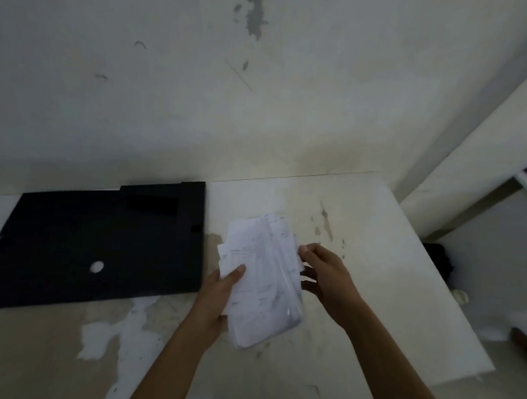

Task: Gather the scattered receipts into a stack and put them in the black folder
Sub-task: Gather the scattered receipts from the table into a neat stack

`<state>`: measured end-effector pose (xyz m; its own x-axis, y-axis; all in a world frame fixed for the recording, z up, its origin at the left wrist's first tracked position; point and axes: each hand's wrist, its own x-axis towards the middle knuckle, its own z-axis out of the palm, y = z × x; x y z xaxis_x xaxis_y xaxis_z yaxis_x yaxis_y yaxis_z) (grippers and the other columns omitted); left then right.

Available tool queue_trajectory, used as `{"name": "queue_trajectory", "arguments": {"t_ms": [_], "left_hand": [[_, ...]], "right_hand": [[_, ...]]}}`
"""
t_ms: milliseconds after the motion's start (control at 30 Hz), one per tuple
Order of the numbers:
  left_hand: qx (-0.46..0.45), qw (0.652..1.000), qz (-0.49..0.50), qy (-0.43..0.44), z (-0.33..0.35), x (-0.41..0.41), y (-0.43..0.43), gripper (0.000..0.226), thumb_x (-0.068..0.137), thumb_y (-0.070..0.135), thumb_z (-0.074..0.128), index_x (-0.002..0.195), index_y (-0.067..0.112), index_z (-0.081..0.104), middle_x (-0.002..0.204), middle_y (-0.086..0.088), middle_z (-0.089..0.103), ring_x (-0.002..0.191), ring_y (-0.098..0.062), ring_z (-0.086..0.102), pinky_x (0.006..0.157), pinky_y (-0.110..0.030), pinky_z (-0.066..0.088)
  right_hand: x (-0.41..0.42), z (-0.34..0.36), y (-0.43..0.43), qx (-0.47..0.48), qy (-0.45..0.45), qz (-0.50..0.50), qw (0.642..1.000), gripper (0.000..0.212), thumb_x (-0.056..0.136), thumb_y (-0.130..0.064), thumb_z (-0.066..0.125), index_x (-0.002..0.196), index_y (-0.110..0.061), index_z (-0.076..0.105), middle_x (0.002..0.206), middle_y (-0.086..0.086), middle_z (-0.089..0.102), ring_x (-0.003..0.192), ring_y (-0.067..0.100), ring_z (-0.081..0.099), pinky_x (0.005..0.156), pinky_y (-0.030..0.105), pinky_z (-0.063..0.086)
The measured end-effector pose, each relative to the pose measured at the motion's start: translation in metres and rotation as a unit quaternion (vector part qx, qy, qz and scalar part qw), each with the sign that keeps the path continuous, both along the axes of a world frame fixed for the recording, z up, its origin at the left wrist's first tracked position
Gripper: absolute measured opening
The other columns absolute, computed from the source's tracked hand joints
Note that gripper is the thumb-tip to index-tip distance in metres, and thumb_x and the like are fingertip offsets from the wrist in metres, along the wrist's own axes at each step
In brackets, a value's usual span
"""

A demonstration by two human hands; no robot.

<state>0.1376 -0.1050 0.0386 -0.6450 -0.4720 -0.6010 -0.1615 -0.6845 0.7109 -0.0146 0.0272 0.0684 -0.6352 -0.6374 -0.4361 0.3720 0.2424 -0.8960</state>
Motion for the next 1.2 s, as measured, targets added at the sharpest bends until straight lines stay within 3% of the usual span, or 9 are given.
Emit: {"name": "queue_trajectory", "arguments": {"t_ms": [267,467,633,767,867,933,1033,1100,1200], "left_hand": [[0.053,0.996,0.034,0.063,0.013,0.007,0.008,0.039,0.086,0.026,0.066,0.123,0.018,0.060,0.109,-0.010,0.073,0.096,-0.028,0.071,0.072,-0.040,0.059],[0.064,0.990,0.020,0.121,0.016,-0.012,0.013,0.044,0.085,0.023,0.068,0.127,0.018,0.057,0.120,-0.015,0.067,0.110,-0.035,0.064,0.092,-0.057,0.050],[-0.158,0.987,0.038,0.010,0.007,-0.044,0.033,0.028,0.081,0.034,0.073,0.107,0.025,0.066,0.106,-0.005,0.072,0.097,-0.022,0.068,0.087,-0.046,0.057],[-0.240,0.970,0.031,-0.013,0.001,-0.075,0.059,0.006,0.083,0.027,0.071,0.081,0.029,0.067,0.080,0.004,0.072,0.067,-0.002,0.068,0.061,-0.018,0.054],[-0.301,0.952,-0.016,-0.049,-0.014,-0.089,0.074,0.036,0.079,0.030,0.074,0.056,0.016,0.050,0.052,-0.004,0.049,0.042,-0.010,0.047,0.046,-0.020,0.040],[-0.283,0.956,-0.056,-0.050,-0.026,-0.094,0.084,0.017,0.080,0.022,0.075,0.074,0.021,0.059,0.069,0.001,0.061,0.060,-0.005,0.057,0.060,-0.019,0.047],[-0.292,0.951,-0.077,-0.066,-0.054,-0.096,0.095,0.039,0.079,0.020,0.075,0.110,0.039,0.061,0.110,0.000,0.067,0.094,0.002,0.062,0.087,-0.028,0.051],[-0.311,0.944,-0.051,-0.093,-0.080,-0.099,0.100,0.028,0.074,0.038,0.078,0.098,0.045,0.065,0.108,-0.020,0.066,0.083,0.013,0.061,0.087,-0.028,0.051],[-0.338,0.928,-0.047,-0.147,-0.092,-0.108,0.110,0.022,0.080,0.027,0.070,0.097,0.014,0.067,0.091,-0.005,0.067,0.072,0.005,0.059,0.070,-0.018,0.049]], "right_hand": [[0.007,0.021,-0.016,0.074,0.143,0.072,0.984,0.020,0.097,-0.021,0.055,0.087,-0.004,0.058,0.083,0.010,0.067,0.072,0.021,0.067,0.063,0.033,0.058],[-0.012,0.025,-0.005,0.063,0.085,0.086,0.991,0.006,0.093,-0.011,0.055,0.097,-0.007,0.058,0.091,0.009,0.067,0.074,0.018,0.065,0.062,0.027,0.053],[-0.030,0.011,0.023,0.060,0.187,0.174,0.965,0.062,0.068,-0.006,0.057,0.128,-0.024,0.054,0.111,-0.003,0.069,0.098,0.012,0.066,0.073,0.022,0.053],[-0.045,-0.006,0.041,0.086,0.296,0.084,0.948,0.006,0.089,-0.009,0.061,0.090,-0.004,0.064,0.077,0.011,0.068,0.066,0.012,0.060,0.061,0.024,0.048],[-0.063,-0.025,0.057,0.110,0.291,0.061,0.948,0.027,0.090,-0.001,0.058,0.064,-0.008,0.056,0.057,0.003,0.057,0.053,0.002,0.043,0.053,0.019,0.037],[-0.074,-0.041,0.067,0.131,0.246,0.098,0.956,0.021,0.089,0.008,0.055,0.092,-0.007,0.069,0.084,0.008,0.069,0.075,0.006,0.056,0.064,0.017,0.043],[-0.086,-0.067,0.077,0.170,0.187,0.146,0.956,0.048,0.087,0.009,0.052,0.129,-0.014,0.054,0.115,0.001,0.059,0.107,0.019,0.059,0.083,0.023,0.047],[-0.094,-0.082,0.080,0.154,0.209,0.147,0.954,0.045,0.087,0.005,0.057,0.130,-0.006,0.050,0.118,0.004,0.058,0.107,0.020,0.058,0.090,0.032,0.051],[-0.105,-0.103,0.082,0.132,0.197,0.172,0.956,0.050,0.087,-0.005,0.065,0.133,0.001,0.048,0.130,0.018,0.058,0.120,0.029,0.057,0.091,0.019,0.052]]}}
